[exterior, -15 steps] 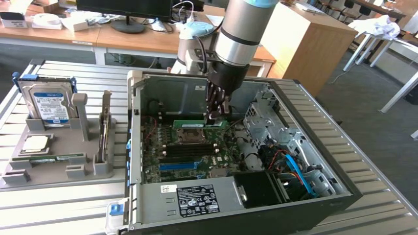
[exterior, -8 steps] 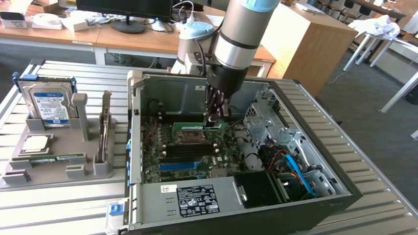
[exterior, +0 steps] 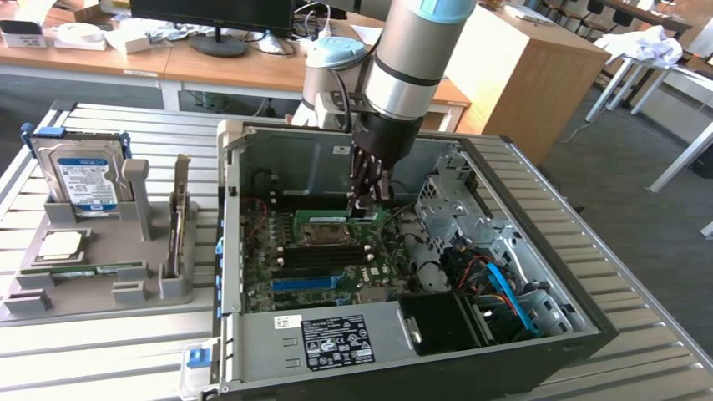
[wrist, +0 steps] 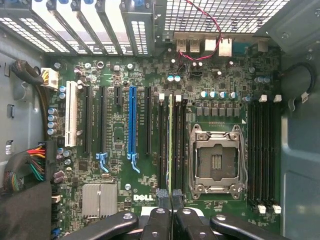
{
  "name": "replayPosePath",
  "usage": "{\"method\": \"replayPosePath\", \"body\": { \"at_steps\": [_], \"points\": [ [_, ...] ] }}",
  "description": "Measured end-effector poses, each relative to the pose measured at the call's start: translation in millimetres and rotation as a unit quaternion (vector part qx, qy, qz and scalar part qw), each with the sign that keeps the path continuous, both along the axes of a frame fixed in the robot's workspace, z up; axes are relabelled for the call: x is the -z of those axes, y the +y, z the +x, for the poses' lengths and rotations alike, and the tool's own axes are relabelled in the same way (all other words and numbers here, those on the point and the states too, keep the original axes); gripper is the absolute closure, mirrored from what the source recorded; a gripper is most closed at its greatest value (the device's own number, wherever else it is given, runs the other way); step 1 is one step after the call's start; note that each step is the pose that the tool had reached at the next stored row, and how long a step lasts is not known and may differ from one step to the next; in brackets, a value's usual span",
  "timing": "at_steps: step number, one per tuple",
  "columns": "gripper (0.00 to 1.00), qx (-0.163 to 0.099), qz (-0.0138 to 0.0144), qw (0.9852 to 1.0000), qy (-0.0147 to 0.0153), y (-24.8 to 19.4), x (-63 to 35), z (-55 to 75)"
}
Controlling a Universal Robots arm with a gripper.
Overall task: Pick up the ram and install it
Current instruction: 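Insert the ram into the slot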
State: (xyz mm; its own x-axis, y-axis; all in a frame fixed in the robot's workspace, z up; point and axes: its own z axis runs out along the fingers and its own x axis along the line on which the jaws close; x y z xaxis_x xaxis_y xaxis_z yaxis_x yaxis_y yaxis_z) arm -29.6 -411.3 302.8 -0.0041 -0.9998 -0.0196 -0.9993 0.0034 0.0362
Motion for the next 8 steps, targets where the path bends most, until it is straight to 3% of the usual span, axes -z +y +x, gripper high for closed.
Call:
{"method": "replayPosePath", "body": {
  "at_steps": [8],
  "points": [
    [0.89,-0.002,0.0002,1.0000,-0.0001,-0.5,0.7,-0.1]
  ]
}}
